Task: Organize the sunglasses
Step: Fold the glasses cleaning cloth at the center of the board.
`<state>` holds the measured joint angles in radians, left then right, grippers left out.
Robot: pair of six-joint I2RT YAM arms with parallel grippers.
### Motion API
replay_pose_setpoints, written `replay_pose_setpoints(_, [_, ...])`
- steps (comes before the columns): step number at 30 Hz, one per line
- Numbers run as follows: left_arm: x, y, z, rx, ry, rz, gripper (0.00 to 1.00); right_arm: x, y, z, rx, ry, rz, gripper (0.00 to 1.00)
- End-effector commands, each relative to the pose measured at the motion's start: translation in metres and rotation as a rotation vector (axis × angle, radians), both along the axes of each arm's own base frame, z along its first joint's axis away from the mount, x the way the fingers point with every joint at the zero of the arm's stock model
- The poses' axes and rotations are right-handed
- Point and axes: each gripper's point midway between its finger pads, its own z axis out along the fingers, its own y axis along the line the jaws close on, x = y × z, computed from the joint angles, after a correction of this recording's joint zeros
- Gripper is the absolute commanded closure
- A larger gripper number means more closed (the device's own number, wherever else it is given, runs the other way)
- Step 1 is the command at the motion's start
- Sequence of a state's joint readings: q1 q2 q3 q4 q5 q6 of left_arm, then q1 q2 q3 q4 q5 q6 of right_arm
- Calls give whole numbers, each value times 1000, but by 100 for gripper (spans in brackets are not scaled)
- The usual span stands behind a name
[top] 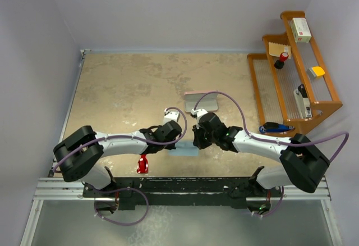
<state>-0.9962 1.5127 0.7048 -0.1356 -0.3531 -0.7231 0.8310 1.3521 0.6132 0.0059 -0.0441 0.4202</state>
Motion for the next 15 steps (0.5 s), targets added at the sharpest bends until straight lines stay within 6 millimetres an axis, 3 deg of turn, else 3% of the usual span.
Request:
replay_pose_setpoints(1, [1,-8,9,-41,-19,0,100,3,5,6,23,-19,-2,100])
replay_pose_setpoints(15, [-1,-2,23,-52,-43,18,100,-7,3,2,24,-10,13,100])
